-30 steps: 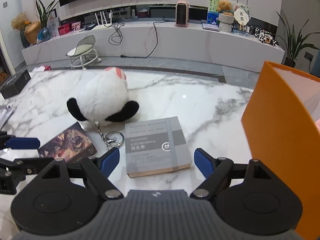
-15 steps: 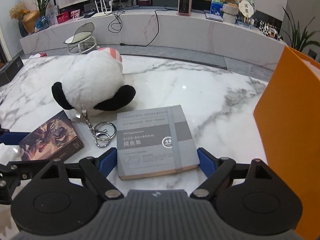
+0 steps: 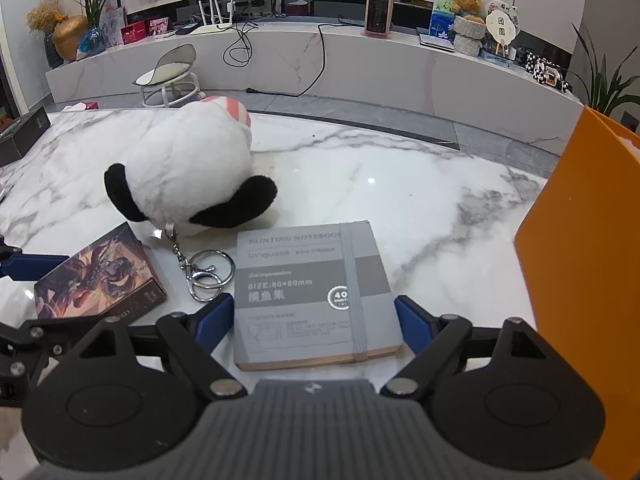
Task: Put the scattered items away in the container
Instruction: 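Close left tool on illustrated card box while right tool closes on grey notebook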
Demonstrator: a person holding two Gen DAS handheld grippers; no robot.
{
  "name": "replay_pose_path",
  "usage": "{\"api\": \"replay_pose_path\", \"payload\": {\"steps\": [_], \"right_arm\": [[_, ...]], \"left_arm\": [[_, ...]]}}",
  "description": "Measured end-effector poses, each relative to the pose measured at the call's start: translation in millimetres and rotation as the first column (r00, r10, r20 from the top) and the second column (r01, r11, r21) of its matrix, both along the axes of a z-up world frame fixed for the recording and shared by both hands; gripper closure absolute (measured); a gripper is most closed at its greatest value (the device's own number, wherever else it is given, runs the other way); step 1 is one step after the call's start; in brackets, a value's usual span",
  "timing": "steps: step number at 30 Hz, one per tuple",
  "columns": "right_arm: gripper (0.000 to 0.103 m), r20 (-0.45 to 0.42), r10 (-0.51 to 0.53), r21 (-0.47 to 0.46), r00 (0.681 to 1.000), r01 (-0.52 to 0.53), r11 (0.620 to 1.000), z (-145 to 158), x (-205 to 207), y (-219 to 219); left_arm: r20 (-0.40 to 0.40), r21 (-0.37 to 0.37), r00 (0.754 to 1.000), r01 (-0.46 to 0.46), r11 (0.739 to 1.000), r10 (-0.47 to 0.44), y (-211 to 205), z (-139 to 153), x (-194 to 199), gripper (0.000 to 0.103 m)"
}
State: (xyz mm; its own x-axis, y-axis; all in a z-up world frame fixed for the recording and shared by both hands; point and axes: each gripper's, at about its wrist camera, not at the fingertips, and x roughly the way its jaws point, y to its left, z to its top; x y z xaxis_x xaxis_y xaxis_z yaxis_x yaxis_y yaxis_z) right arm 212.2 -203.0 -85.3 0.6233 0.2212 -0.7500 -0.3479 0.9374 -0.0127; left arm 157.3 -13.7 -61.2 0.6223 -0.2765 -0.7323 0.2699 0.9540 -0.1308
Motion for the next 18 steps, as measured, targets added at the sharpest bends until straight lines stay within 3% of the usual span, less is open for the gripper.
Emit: {"api": "replay_pose_path", "payload": {"steps": [18], "right_arm": [[0.019,-0.011,0.023,0.003,1.000,-0.023,1.000,17.9,-11.6,9.4]], "left_arm": [[-0.008,-0.018,1.000,-0.007,1.000,0.007,5.8,13.0,-7.6,0.035]]}}
